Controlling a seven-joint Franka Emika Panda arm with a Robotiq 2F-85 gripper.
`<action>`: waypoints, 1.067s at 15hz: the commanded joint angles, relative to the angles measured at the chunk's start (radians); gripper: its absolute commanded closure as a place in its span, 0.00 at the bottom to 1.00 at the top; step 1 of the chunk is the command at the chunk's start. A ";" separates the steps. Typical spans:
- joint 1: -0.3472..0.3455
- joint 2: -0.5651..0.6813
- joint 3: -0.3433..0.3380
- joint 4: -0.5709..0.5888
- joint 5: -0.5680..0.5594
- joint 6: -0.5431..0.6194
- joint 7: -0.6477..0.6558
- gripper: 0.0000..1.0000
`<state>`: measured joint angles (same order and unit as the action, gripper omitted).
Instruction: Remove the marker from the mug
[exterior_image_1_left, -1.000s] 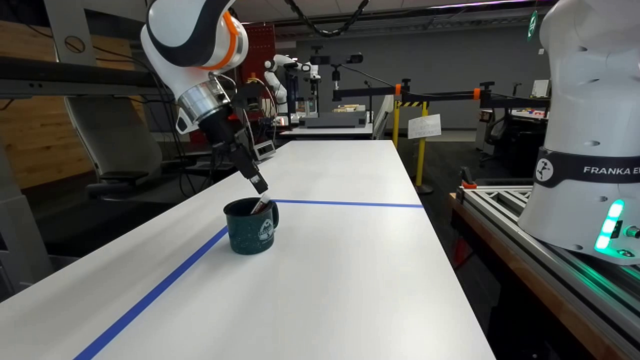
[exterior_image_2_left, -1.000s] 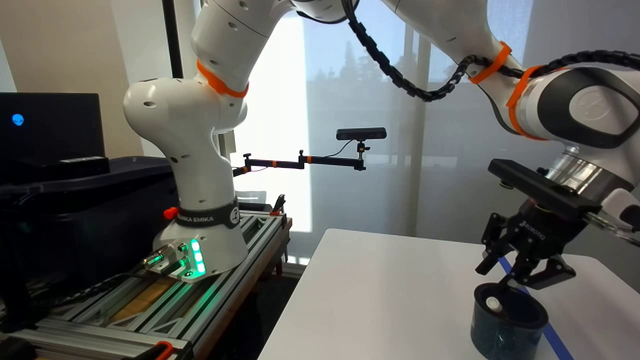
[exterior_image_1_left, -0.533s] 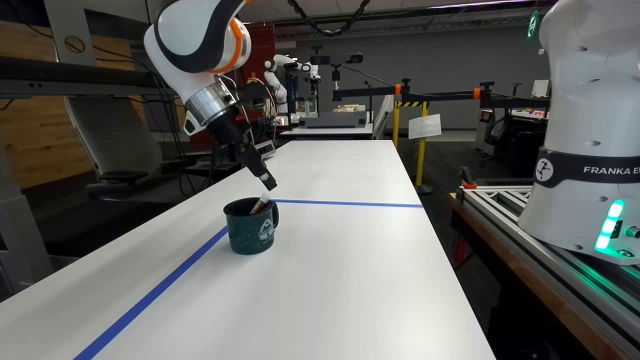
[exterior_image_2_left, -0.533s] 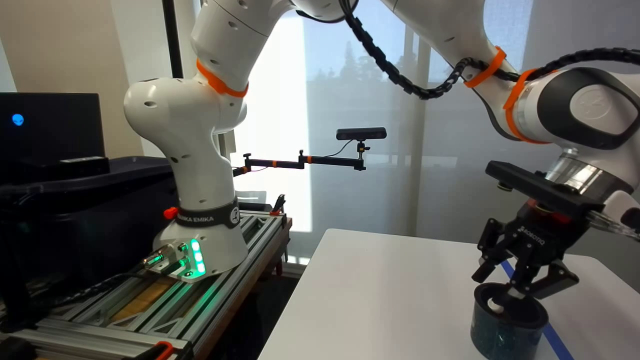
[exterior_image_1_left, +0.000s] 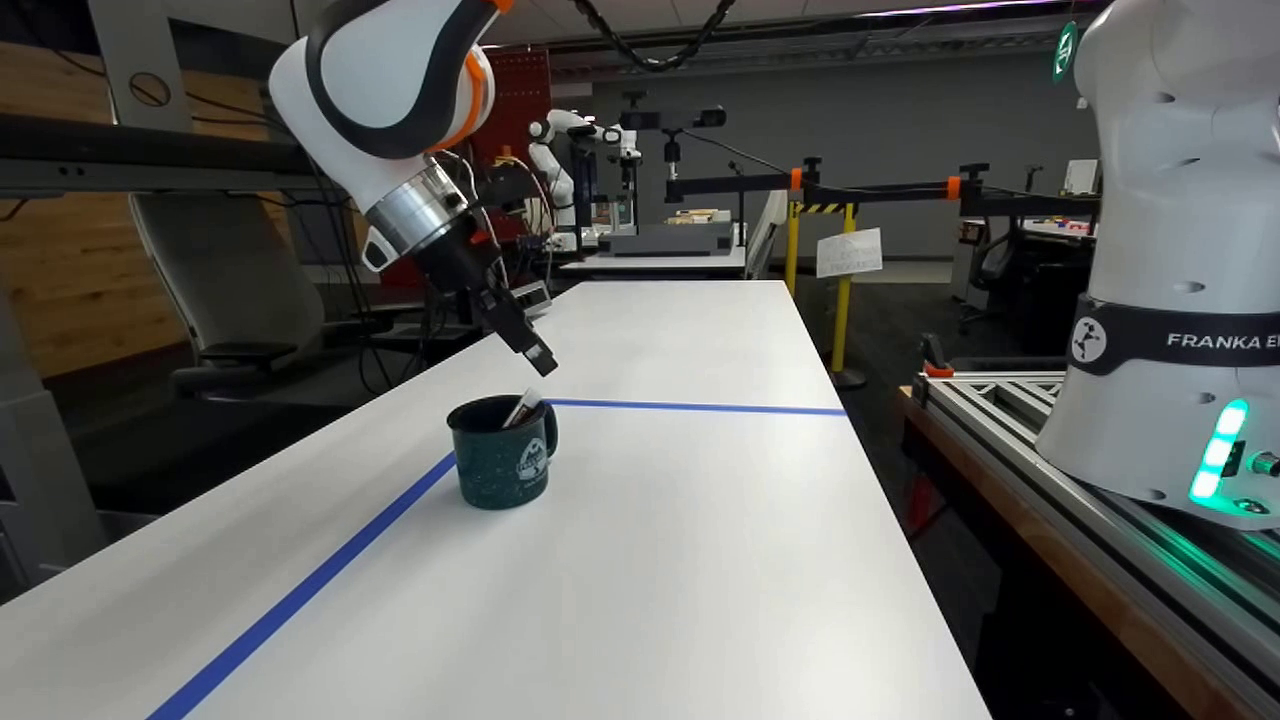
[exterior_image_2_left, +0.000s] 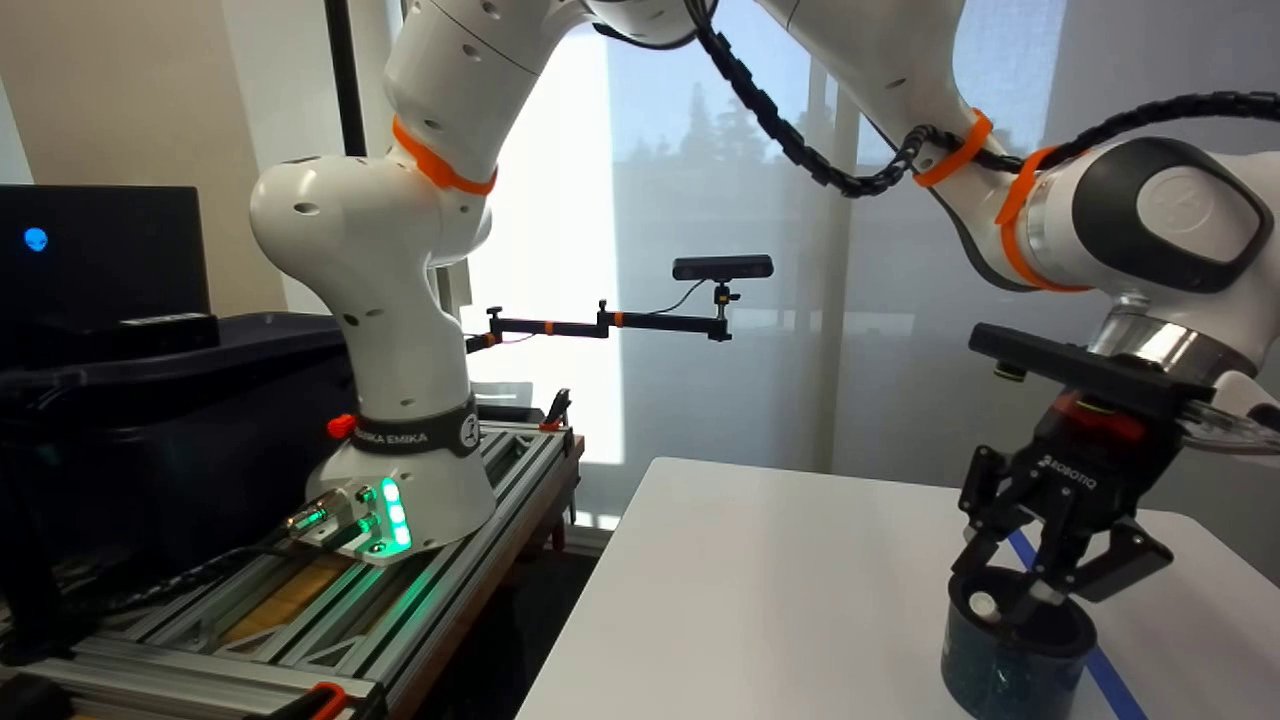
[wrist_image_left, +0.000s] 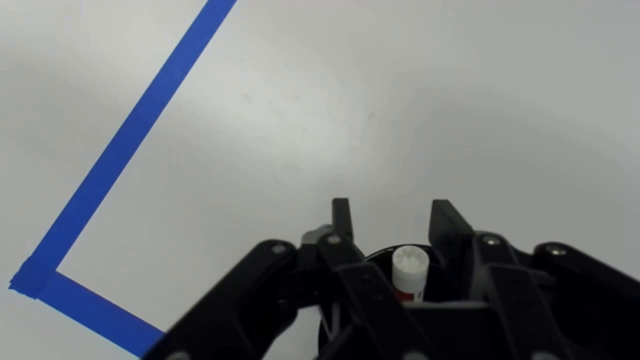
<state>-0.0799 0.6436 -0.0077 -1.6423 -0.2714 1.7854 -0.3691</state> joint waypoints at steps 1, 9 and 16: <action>0.026 -0.017 -0.011 -0.024 -0.057 0.036 0.026 0.45; 0.021 -0.017 0.013 -0.031 -0.029 0.104 0.006 0.46; 0.021 -0.014 0.018 -0.037 -0.024 0.152 0.003 0.43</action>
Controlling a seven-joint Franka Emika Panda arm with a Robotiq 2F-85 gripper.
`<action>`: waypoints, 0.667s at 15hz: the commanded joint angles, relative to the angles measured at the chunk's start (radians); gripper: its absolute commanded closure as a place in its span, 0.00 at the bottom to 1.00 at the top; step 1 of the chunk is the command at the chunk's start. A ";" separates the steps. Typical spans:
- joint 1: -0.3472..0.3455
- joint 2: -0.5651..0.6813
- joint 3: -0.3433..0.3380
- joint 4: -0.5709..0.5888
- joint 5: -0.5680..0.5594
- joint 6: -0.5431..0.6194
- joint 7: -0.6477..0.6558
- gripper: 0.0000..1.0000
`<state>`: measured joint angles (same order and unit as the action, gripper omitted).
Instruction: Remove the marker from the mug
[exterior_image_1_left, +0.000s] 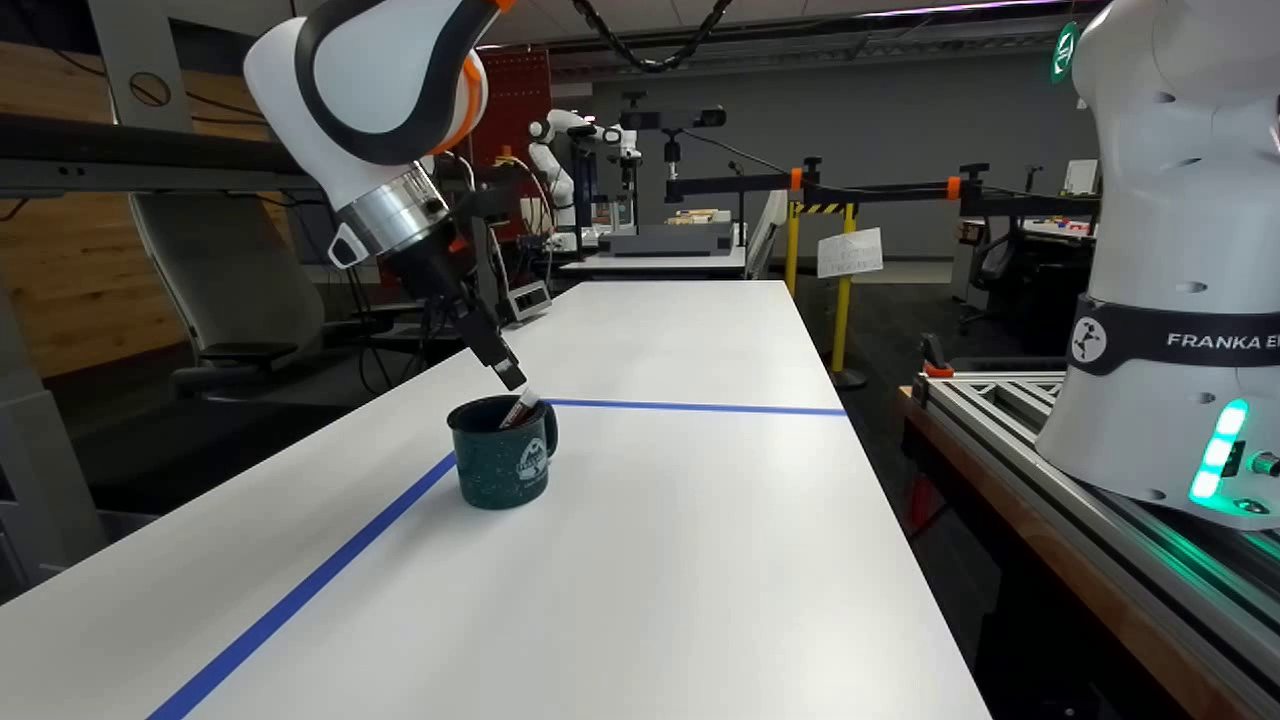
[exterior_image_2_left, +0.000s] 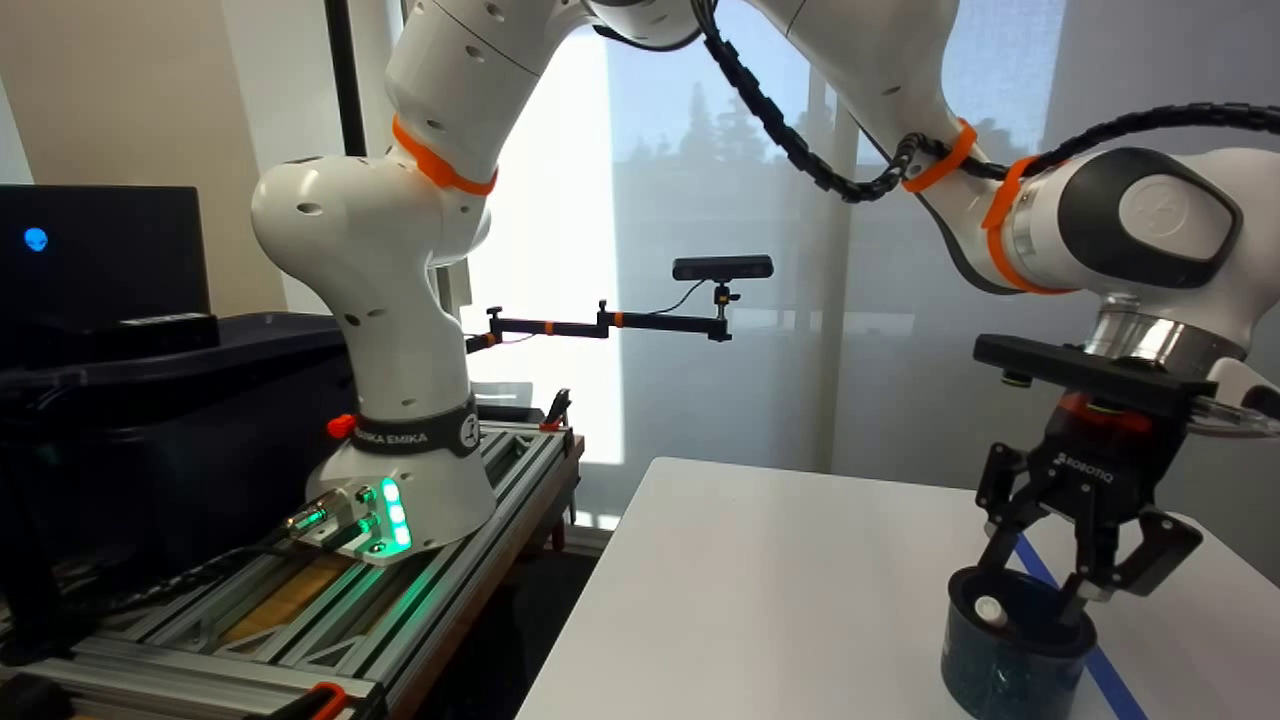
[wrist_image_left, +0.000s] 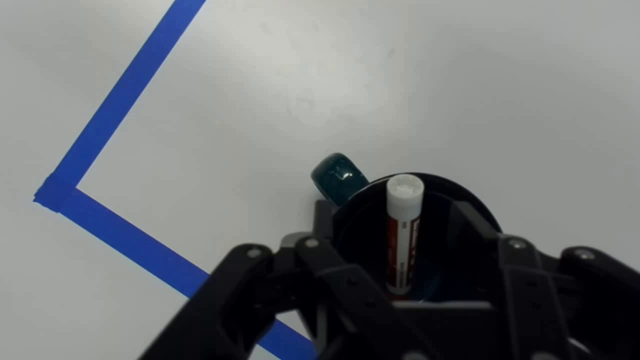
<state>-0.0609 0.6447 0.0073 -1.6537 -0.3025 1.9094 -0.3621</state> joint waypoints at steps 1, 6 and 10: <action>0.001 -0.015 0.005 -0.027 0.010 0.033 -0.006 0.45; 0.000 -0.010 0.011 -0.032 0.017 0.054 -0.010 0.50; -0.001 -0.001 0.018 -0.033 0.025 0.057 -0.015 0.53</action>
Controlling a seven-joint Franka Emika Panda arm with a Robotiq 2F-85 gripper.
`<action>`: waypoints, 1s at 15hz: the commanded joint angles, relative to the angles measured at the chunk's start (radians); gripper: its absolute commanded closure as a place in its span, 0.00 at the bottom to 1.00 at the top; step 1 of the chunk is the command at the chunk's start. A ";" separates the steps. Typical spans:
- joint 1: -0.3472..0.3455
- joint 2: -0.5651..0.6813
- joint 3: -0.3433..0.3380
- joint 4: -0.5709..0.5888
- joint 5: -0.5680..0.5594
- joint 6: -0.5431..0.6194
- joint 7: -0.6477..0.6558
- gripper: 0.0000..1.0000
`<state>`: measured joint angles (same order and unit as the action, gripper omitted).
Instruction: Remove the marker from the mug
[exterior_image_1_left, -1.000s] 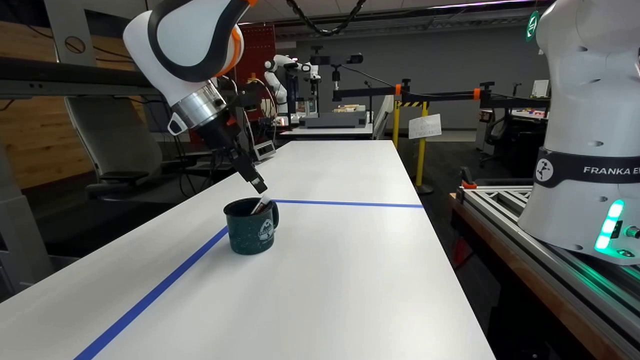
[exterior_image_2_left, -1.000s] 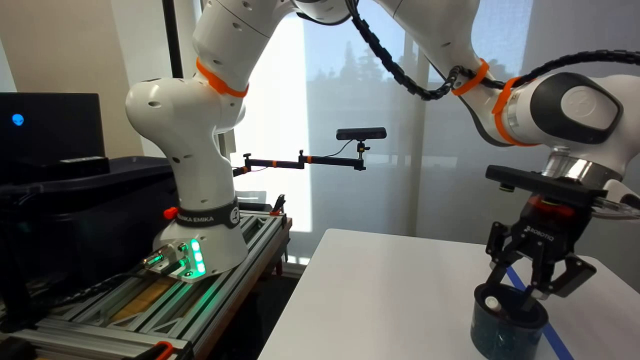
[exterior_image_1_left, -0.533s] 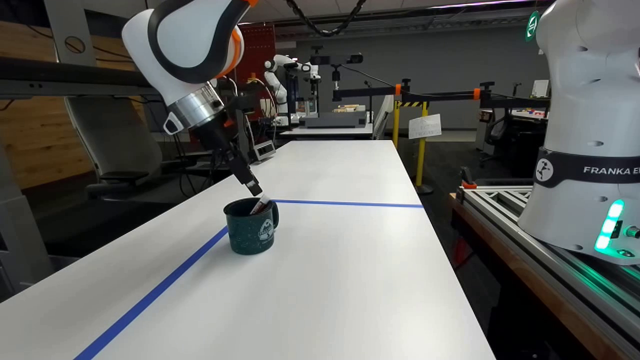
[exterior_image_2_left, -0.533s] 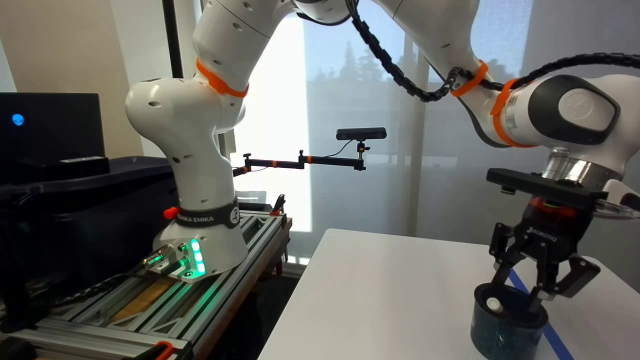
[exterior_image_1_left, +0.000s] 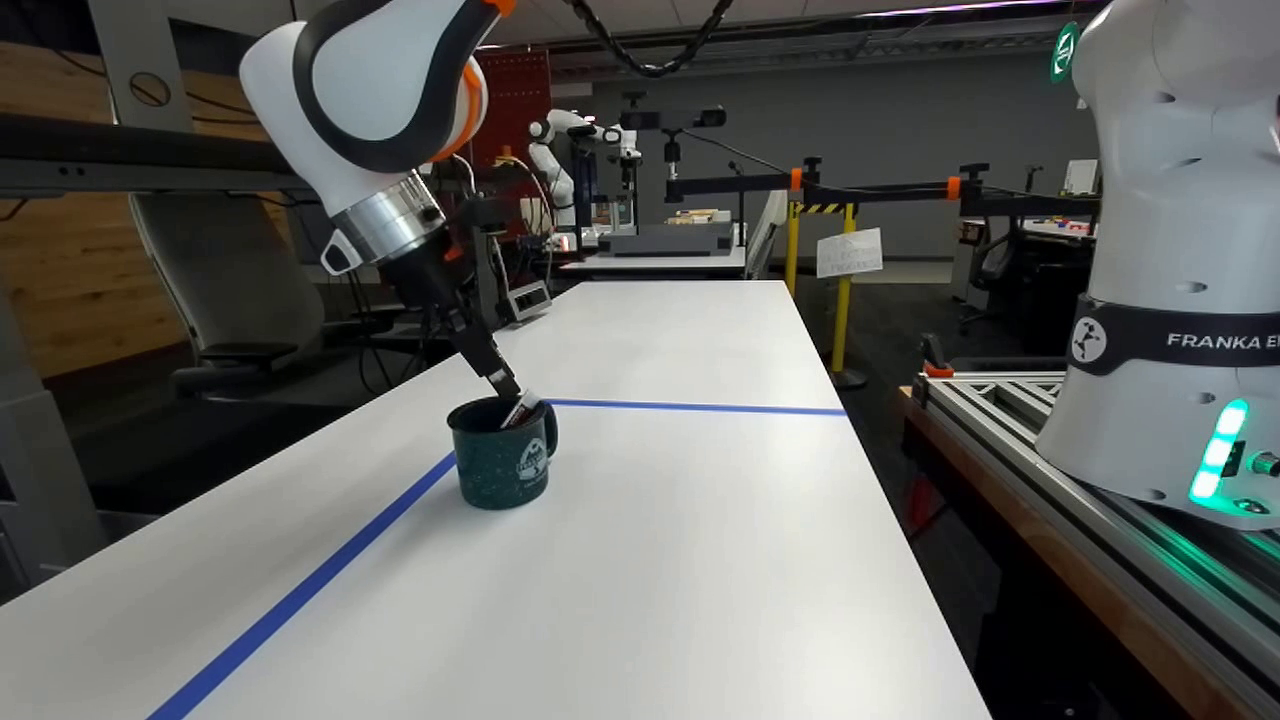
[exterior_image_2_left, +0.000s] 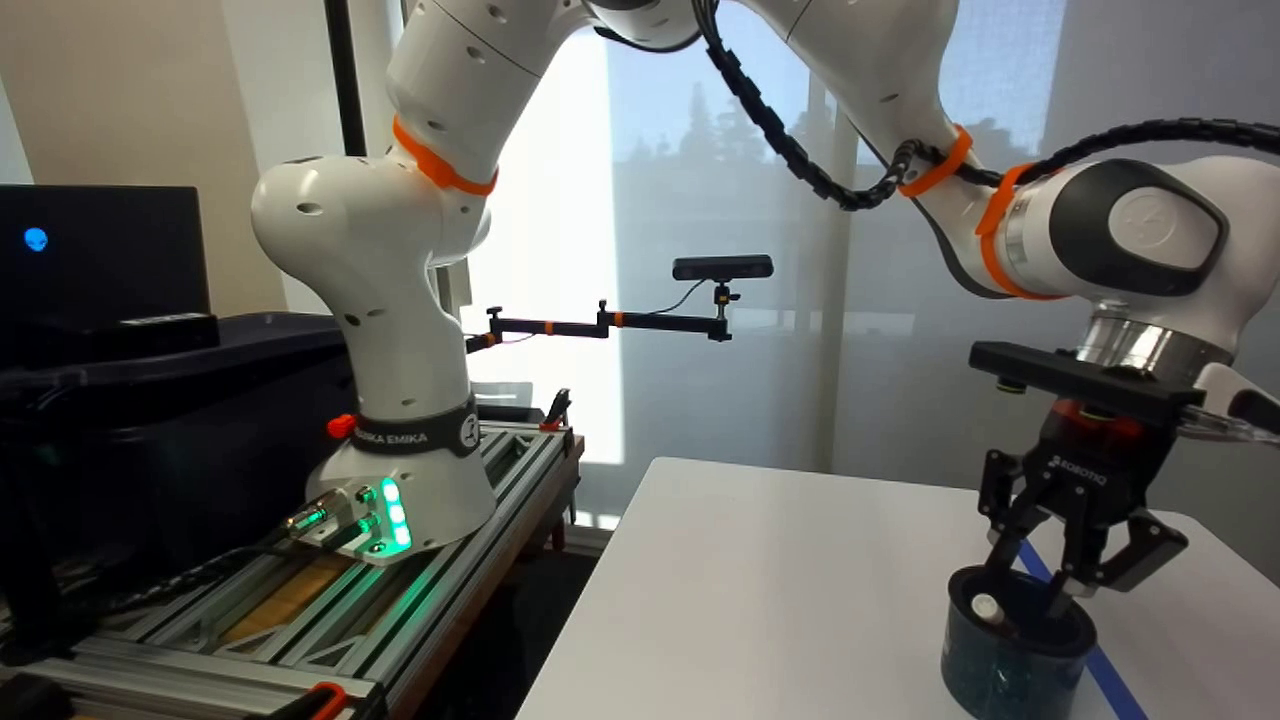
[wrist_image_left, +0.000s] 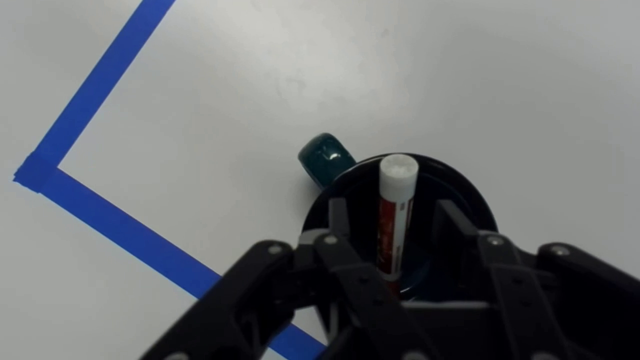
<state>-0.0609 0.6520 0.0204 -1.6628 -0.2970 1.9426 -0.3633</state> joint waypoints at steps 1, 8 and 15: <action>-0.001 -0.005 0.006 -0.024 0.020 0.024 -0.014 0.54; -0.006 0.009 0.010 -0.044 0.035 0.037 -0.017 0.60; -0.006 -0.017 -0.002 -0.077 0.019 0.056 -0.004 0.95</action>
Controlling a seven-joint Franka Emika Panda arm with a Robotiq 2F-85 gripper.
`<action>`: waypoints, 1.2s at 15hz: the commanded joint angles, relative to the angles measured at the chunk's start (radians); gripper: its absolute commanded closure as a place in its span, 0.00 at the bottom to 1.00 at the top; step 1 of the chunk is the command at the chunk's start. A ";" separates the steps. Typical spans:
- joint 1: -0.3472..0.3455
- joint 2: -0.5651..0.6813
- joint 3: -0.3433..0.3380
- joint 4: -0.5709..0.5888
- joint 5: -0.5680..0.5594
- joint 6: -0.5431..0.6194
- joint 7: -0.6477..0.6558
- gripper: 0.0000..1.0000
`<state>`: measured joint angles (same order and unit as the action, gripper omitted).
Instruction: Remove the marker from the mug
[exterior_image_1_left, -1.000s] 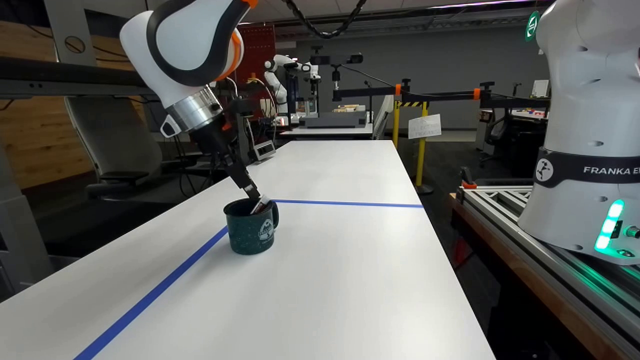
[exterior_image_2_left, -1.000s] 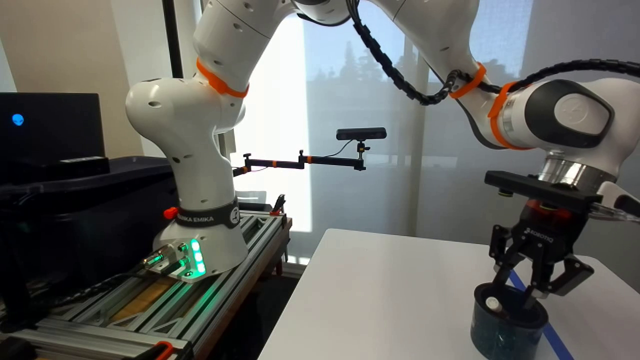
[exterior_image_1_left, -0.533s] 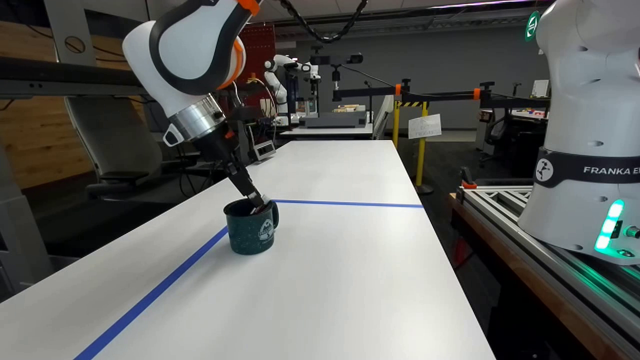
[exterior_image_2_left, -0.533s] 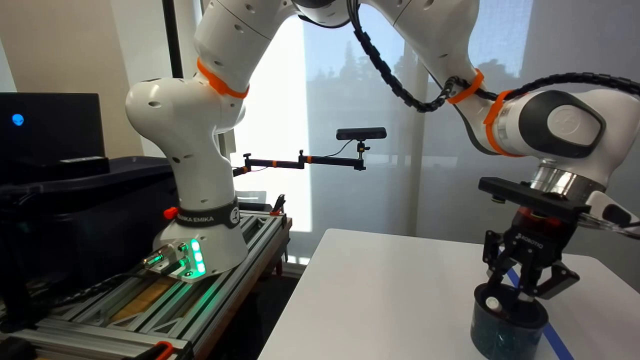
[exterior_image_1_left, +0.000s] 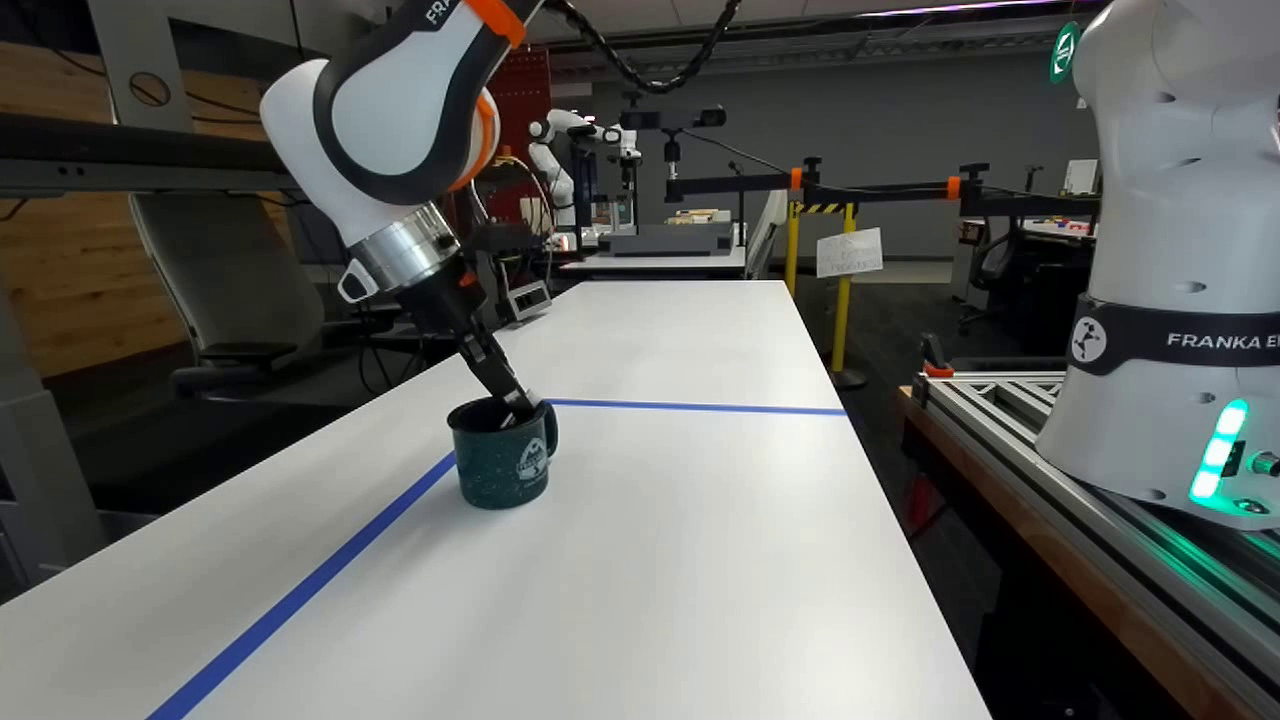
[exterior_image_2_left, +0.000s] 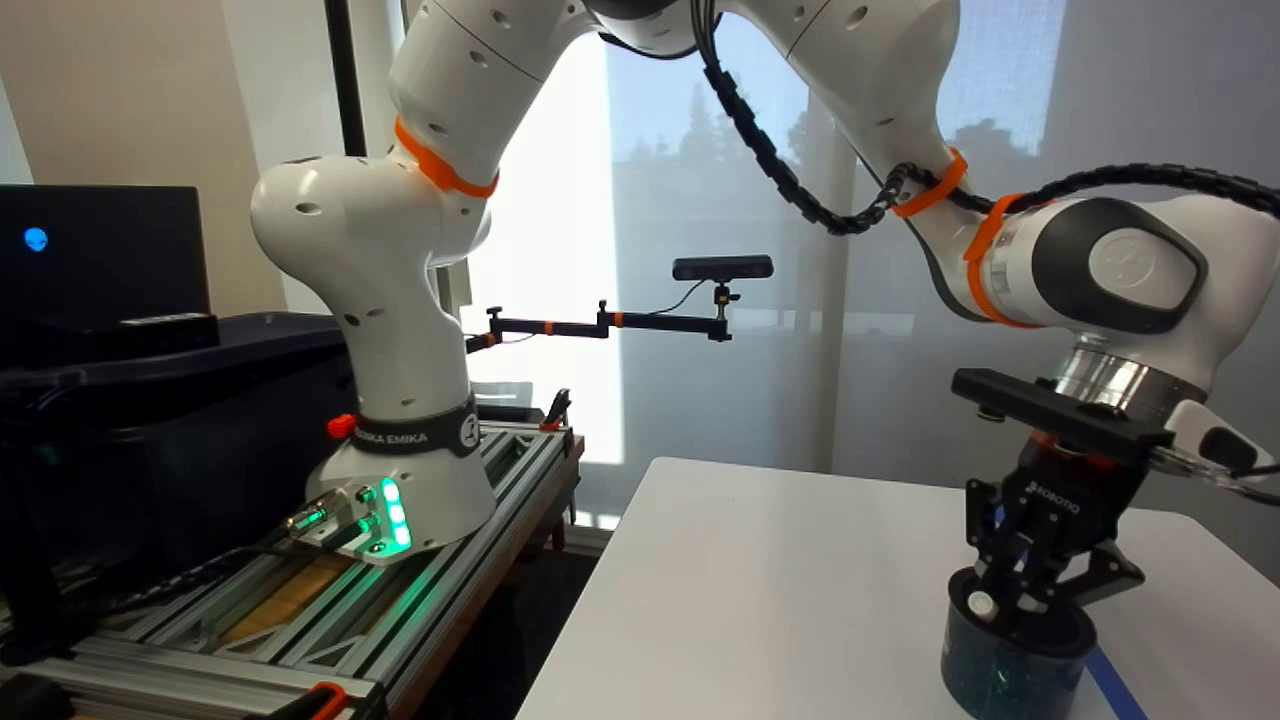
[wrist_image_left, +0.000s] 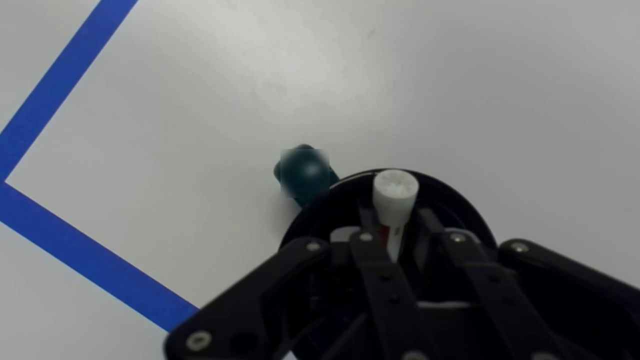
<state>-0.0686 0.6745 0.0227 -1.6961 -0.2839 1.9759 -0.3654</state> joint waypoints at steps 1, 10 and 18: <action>0.001 -0.052 -0.001 -0.054 0.009 0.025 -0.006 0.95; 0.038 -0.270 0.035 -0.172 0.007 -0.063 -0.018 0.95; 0.088 -0.308 0.042 -0.210 -0.055 0.007 -0.020 0.95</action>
<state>0.0094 0.3619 0.0701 -1.8718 -0.2999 1.9051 -0.3762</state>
